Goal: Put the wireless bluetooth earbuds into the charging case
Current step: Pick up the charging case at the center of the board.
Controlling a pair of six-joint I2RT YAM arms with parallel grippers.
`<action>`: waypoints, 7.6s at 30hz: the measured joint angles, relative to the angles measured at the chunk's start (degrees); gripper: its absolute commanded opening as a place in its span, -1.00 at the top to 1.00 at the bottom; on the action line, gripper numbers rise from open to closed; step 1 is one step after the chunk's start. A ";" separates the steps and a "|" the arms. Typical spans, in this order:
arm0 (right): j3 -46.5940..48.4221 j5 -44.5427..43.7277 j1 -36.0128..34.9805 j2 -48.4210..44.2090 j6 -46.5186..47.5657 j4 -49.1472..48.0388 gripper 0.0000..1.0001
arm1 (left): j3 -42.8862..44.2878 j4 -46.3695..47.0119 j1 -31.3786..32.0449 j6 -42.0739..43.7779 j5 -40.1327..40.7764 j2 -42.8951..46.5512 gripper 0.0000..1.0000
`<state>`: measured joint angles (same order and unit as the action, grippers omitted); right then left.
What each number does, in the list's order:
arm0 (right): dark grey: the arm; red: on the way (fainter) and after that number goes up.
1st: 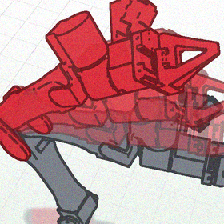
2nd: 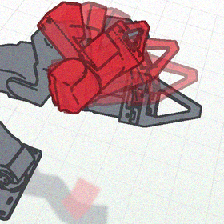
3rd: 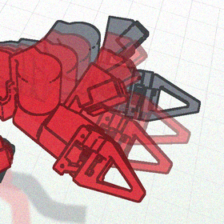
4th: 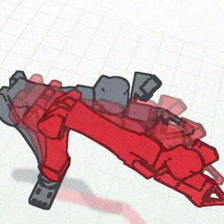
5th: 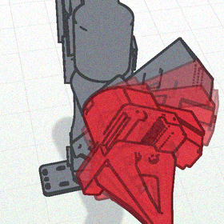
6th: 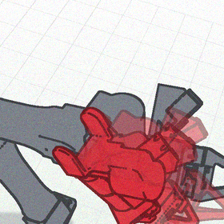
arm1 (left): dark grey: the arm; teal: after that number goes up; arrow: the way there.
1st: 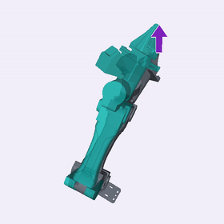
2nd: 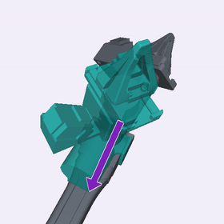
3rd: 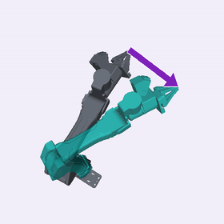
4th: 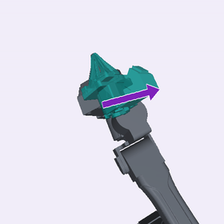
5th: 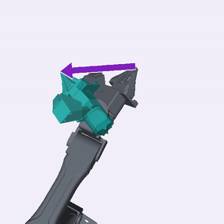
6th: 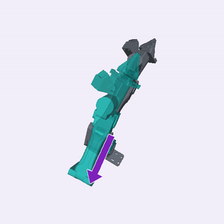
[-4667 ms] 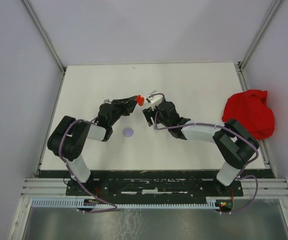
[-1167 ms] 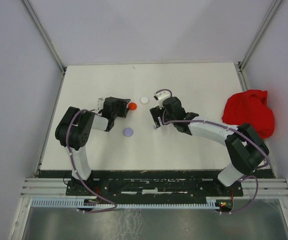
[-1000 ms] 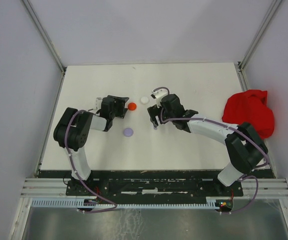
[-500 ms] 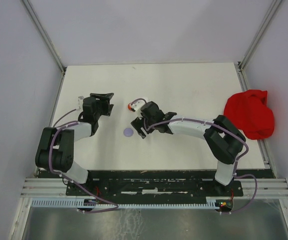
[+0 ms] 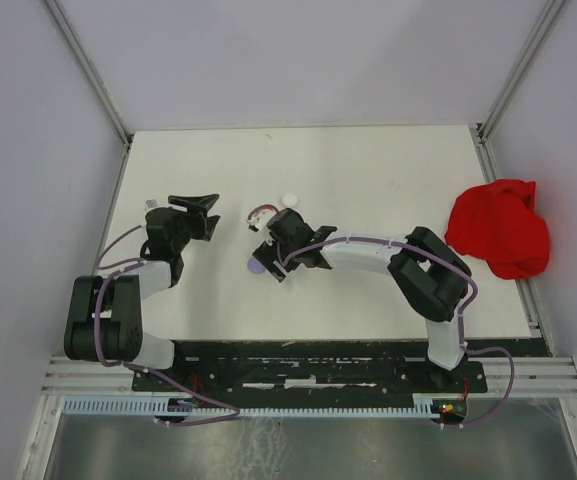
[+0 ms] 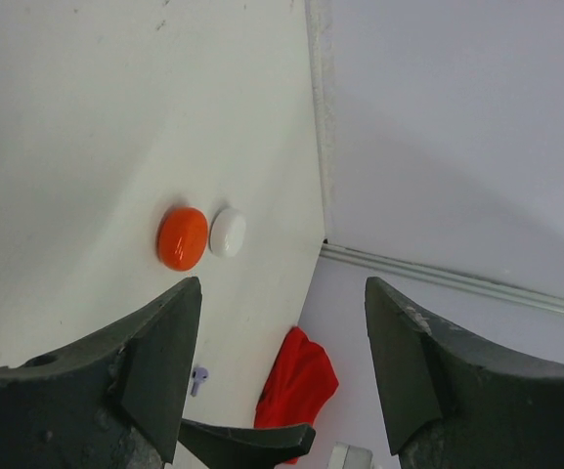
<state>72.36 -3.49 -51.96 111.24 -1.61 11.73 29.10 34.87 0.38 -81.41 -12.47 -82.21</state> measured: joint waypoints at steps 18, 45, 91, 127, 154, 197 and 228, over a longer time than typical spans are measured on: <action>5.18 -0.28 -1.70 4.39 0.68 1.66 -0.75 | -3.21 8.55 -4.00 -0.20 -9.35 0.55 -0.46; 18.29 -0.57 -2.43 12.48 1.95 5.97 -0.75 | -5.11 8.87 -10.47 -1.51 -14.60 5.70 -0.47; 30.34 -0.57 2.97 20.13 -5.95 8.96 -0.75 | -5.95 10.27 -12.26 -2.08 -16.65 5.40 -0.47; 26.27 2.91 3.08 17.90 -4.59 10.99 -0.39 | -5.97 10.27 -12.26 -2.08 -16.68 4.83 -0.47; 14.80 4.70 3.85 10.32 -1.25 3.63 0.28 | -0.94 8.04 -10.99 0.37 -22.03 -2.99 -0.37; -0.42 26.97 12.92 -5.92 1.44 -13.51 0.29 | 8.92 0.35 9.84 15.98 -29.73 -11.19 -0.17; -0.37 27.47 13.09 -5.92 0.81 -13.49 0.29 | 9.68 -1.79 10.99 19.93 -29.53 -10.08 0.19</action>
<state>71.99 23.99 -38.87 105.32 -0.80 -1.76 38.79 33.08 11.38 -61.47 -42.00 -92.29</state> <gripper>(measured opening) 0.578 0.430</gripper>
